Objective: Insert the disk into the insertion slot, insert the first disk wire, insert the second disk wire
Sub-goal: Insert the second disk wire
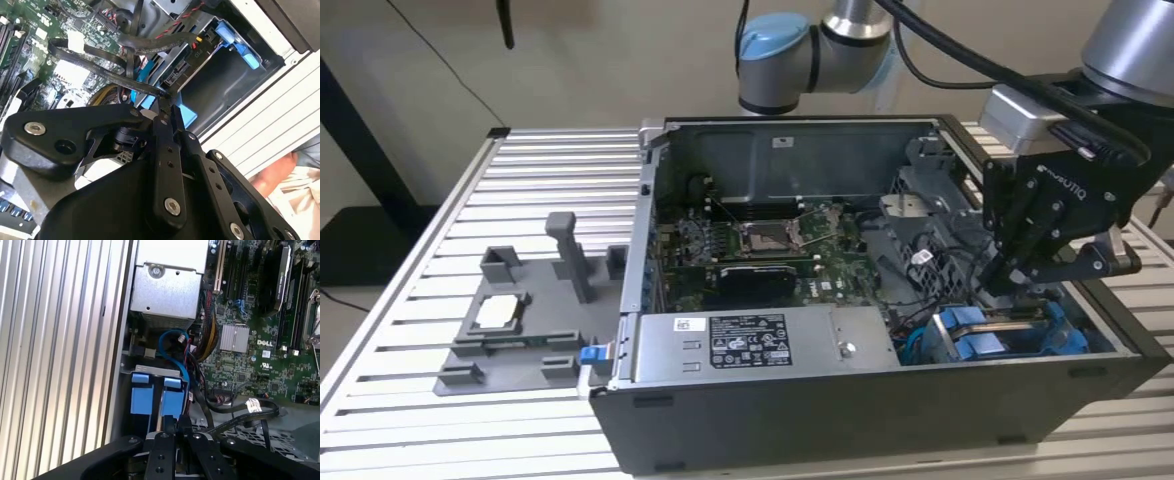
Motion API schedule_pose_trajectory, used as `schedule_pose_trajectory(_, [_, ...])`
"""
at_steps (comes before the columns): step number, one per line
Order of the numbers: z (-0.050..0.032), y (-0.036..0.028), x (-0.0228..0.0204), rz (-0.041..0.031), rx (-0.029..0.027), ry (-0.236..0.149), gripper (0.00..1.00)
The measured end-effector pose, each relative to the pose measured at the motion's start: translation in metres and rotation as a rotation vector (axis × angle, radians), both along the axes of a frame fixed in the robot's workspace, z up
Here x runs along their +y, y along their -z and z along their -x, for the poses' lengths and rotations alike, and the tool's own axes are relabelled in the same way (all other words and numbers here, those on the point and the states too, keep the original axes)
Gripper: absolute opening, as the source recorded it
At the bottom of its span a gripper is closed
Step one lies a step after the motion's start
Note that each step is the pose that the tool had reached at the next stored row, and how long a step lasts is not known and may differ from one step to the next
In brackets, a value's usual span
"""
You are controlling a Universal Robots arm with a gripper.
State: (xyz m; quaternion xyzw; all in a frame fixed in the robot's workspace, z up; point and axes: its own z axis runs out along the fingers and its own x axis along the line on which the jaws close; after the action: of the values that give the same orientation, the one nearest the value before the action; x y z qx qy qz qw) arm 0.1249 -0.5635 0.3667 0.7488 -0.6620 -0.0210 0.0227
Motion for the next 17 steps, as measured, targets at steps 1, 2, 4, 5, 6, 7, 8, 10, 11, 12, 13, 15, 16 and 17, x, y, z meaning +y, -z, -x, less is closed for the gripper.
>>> schedule_pose_trajectory(1, [-0.001, 0.0004, -0.0001, -0.0011, 0.0001, 0.001, 0.16])
schedule_pose_trajectory(2, [-0.002, 0.0007, -0.0001, -0.0026, 0.0002, 0.003, 0.16])
schedule_pose_trajectory(4, [-0.0035, 0.0019, 0.0, -0.0063, 0.0002, 0.009, 0.16])
schedule_pose_trajectory(5, [-0.0041, 0.0025, 0.0, -0.0085, 0.0002, 0.013, 0.16])
schedule_pose_trajectory(6, [-0.0046, 0.0032, 0.0, -0.0106, 0.0002, 0.018, 0.16])
schedule_pose_trajectory(7, [-0.0049, 0.0039, 0.0, -0.0129, 0.0002, 0.025, 0.16])
schedule_pose_trajectory(8, [-0.0052, 0.0045, -0.0001, -0.0149, 0.0001, 0.031, 0.16])
schedule_pose_trajectory(10, [-0.0056, 0.0059, -0.0001, -0.0192, 0.0001, 0.045, 0.16])
schedule_pose_trajectory(11, [-0.0058, 0.0065, 0.0, -0.0208, 0.0, 0.051, 0.16])
schedule_pose_trajectory(12, [-0.006, 0.0068, 0.0, -0.0218, 0.0001, 0.055, 0.16])
schedule_pose_trajectory(13, [-0.0065, 0.007, 0.0, -0.0222, 0.0, 0.058, 0.16])
schedule_pose_trajectory(15, [-0.0077, 0.0074, -0.0003, -0.0233, 0.0004, 0.062, 0.16])
schedule_pose_trajectory(16, [-0.0087, 0.0076, -0.0004, -0.0242, 0.0009, 0.062, 0.16])
schedule_pose_trajectory(17, [-0.0097, 0.0077, -0.0006, -0.0251, 0.0016, 0.062, 0.16])
